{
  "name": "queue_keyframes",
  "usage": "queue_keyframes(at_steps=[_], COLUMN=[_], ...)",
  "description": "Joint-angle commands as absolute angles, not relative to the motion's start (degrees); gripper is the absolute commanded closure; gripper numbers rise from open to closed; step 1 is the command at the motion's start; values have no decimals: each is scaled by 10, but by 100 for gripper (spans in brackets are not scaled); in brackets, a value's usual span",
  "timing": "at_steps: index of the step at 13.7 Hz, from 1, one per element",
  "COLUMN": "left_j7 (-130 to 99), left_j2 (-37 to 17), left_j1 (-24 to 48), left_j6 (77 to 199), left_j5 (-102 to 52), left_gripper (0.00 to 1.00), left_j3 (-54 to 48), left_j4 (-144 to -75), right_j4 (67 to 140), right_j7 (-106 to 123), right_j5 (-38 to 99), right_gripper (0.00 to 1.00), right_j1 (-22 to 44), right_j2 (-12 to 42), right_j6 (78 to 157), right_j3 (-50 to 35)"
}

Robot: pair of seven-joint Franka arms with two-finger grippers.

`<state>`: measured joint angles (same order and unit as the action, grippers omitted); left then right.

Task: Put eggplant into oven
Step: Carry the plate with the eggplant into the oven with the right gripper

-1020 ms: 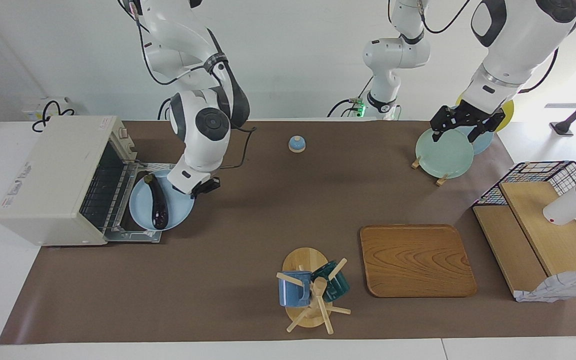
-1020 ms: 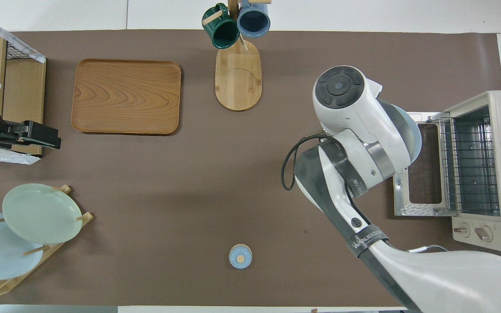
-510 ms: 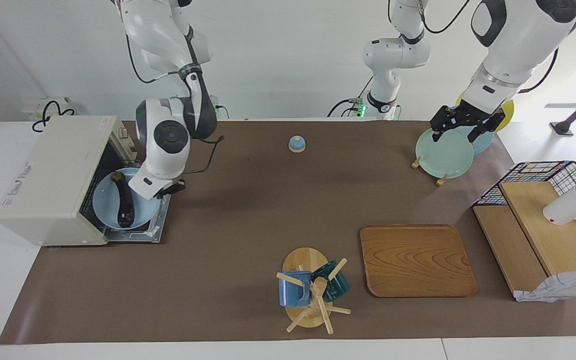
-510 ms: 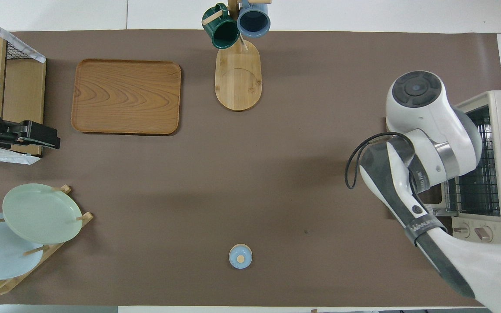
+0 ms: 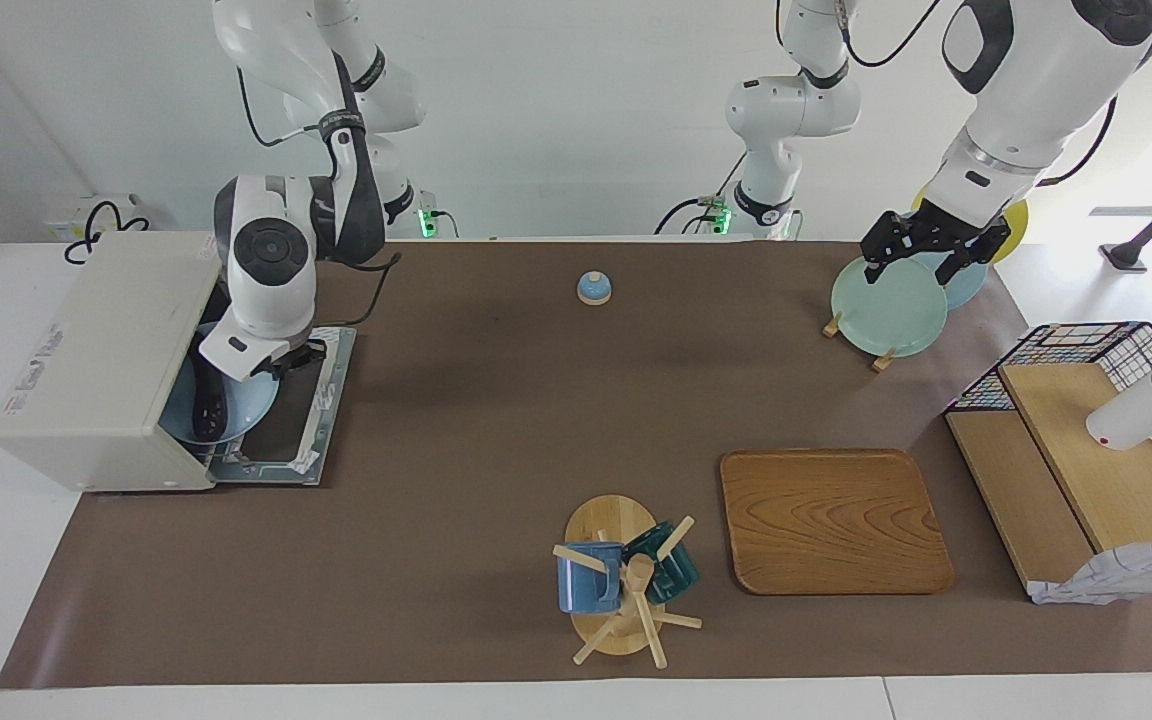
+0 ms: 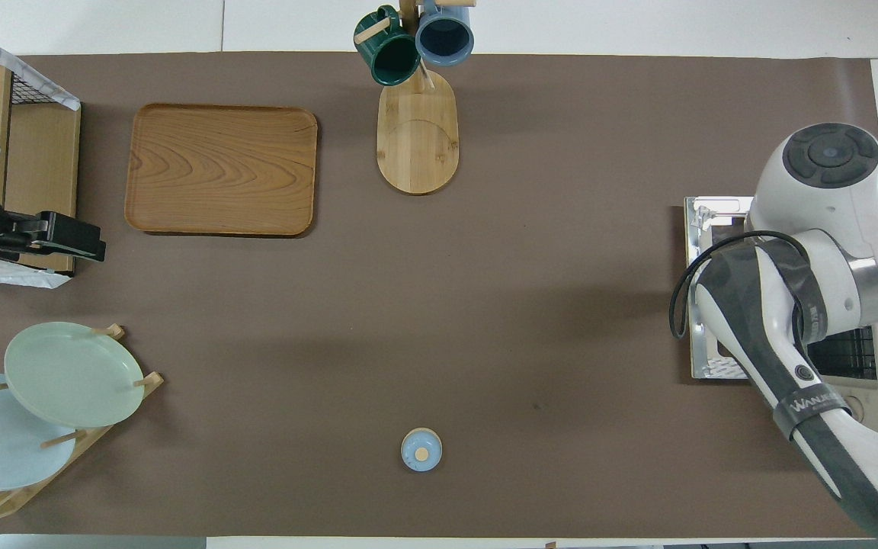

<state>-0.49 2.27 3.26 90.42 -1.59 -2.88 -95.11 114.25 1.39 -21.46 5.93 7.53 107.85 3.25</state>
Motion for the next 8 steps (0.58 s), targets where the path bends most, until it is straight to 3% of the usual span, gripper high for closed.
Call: queue_keyframes(at_steps=[1,4,6,8], left_j7=[-4,-4,-4,-4], left_j2=[26,26,26,26], left_j1=[25,26,26,25], left_j6=[905,905,905,905], left_j5=[-8,-8,-8,-8], left_gripper=[0,0,0,0], left_j3=[-33,-33,-33,-33], left_j4=[-952,-952,-952,-952], right_j4=[1194,1222,1222,1222], right_j7=[34,47,46,43], right_j5=[-209,-207,-202,-189], right_gripper=[100,100,71,63], right_j1=[27,4,6,10], right_j2=[45,39,39,39], right_j6=[1113,1148,1148,1148], right_j3=[25,25,25,25])
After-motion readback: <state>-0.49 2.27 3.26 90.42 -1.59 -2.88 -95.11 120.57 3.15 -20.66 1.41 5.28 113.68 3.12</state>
